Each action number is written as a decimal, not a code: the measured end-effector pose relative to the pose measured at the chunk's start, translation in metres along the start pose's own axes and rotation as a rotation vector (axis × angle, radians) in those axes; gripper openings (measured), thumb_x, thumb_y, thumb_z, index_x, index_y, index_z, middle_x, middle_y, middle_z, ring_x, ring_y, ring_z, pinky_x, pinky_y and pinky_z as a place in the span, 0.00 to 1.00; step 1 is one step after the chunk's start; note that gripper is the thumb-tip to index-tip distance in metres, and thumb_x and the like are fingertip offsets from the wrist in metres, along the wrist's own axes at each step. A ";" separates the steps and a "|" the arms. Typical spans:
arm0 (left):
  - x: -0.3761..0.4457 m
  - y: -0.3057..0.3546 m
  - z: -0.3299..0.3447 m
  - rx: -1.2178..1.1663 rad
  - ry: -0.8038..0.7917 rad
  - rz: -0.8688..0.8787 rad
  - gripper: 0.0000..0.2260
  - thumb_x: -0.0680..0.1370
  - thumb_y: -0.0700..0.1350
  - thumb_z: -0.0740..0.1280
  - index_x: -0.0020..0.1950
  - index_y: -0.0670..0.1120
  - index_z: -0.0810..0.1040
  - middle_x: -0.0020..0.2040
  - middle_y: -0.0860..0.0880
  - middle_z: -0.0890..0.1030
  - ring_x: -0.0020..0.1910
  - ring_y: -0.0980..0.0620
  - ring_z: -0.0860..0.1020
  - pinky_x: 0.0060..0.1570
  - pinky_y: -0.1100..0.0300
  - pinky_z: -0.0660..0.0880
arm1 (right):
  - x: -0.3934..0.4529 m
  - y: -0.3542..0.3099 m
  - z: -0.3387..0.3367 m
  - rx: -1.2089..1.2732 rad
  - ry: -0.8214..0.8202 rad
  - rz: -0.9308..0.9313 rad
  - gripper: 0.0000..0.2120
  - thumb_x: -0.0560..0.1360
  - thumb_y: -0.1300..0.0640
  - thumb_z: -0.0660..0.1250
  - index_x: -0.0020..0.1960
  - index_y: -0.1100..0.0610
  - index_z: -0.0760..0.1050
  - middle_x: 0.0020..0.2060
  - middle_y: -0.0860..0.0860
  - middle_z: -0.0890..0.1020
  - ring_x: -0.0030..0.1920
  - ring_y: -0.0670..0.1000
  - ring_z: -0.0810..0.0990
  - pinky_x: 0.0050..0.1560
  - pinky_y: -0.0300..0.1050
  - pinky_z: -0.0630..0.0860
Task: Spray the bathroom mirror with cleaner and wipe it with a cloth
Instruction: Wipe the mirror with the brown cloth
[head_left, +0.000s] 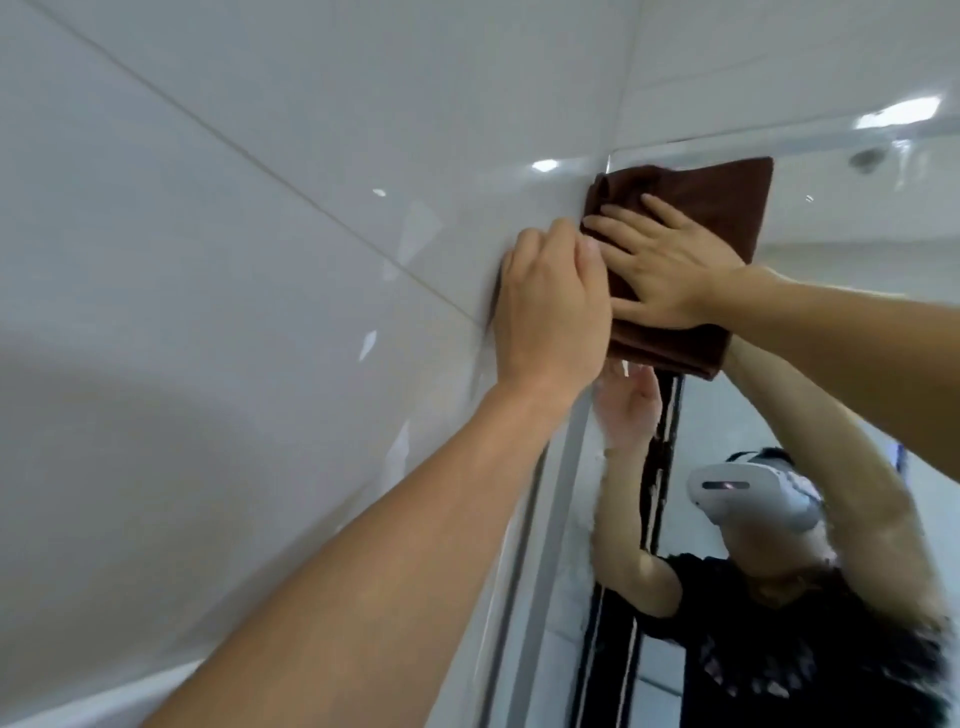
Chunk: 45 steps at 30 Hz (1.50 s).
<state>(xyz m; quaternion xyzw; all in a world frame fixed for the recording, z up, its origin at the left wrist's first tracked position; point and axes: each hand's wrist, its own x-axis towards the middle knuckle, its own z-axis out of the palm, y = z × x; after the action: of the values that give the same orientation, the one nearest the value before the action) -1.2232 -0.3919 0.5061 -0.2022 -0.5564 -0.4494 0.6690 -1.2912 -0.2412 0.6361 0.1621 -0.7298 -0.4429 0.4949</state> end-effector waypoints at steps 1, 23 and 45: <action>-0.005 -0.003 -0.002 0.004 -0.012 -0.003 0.09 0.83 0.41 0.57 0.43 0.45 0.69 0.45 0.44 0.76 0.47 0.46 0.73 0.47 0.54 0.68 | -0.010 -0.015 0.003 0.003 0.003 -0.008 0.42 0.75 0.29 0.38 0.81 0.53 0.51 0.80 0.52 0.57 0.80 0.54 0.52 0.79 0.59 0.46; -0.227 -0.043 -0.091 0.123 -0.445 -0.248 0.11 0.83 0.38 0.58 0.60 0.45 0.77 0.56 0.53 0.77 0.54 0.58 0.75 0.54 0.68 0.72 | -0.167 -0.117 0.018 0.173 0.043 0.084 0.41 0.76 0.30 0.50 0.80 0.54 0.57 0.79 0.53 0.62 0.79 0.56 0.57 0.78 0.64 0.47; -0.273 -0.046 -0.099 0.189 -0.446 -0.208 0.08 0.81 0.38 0.62 0.58 0.41 0.76 0.56 0.48 0.75 0.55 0.54 0.74 0.57 0.65 0.71 | -0.318 -0.385 0.044 0.477 -0.149 -0.067 0.42 0.72 0.41 0.70 0.78 0.59 0.59 0.75 0.55 0.68 0.76 0.58 0.62 0.79 0.61 0.43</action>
<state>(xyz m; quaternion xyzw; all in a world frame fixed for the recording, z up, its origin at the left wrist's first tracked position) -1.1992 -0.3888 0.2127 -0.1748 -0.7472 -0.4061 0.4962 -1.2613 -0.2183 0.1362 0.2654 -0.8423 -0.2852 0.3726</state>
